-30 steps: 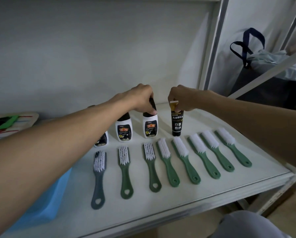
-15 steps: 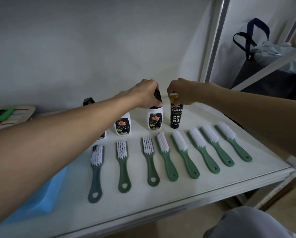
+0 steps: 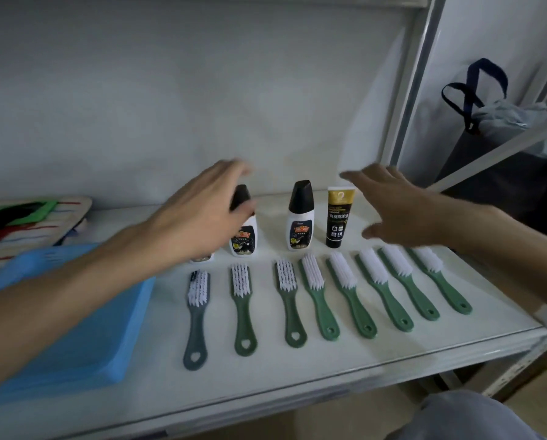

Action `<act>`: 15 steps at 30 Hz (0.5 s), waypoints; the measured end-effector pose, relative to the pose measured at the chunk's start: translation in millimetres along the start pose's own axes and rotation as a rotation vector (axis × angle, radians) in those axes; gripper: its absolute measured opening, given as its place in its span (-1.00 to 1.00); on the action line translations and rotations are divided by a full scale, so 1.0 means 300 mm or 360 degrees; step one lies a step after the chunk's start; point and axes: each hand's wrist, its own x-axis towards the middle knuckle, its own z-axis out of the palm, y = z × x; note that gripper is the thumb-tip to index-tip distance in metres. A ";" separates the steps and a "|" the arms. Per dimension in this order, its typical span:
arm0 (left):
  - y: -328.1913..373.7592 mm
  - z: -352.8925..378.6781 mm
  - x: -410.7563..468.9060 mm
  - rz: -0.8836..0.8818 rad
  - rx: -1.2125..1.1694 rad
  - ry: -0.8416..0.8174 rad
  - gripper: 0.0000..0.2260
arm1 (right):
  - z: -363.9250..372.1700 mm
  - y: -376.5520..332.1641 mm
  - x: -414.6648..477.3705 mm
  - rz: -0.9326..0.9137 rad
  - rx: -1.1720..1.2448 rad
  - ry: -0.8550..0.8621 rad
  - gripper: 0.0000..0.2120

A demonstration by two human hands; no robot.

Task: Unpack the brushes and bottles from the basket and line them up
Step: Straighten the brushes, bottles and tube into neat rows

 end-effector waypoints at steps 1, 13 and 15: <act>-0.046 -0.030 -0.103 -0.0101 0.0132 0.0005 -0.59 | -0.008 -0.008 -0.062 -0.0008 0.0039 -0.0040 -0.07; -0.147 0.101 -0.445 -0.0899 -0.0216 -0.0269 -0.82 | 0.044 -0.034 -0.273 0.0140 0.0111 -0.0350 -0.49; -0.087 0.100 -0.424 -0.0845 -0.0212 -0.0283 -0.83 | 0.059 -0.073 -0.277 0.0125 0.0129 -0.0306 -0.61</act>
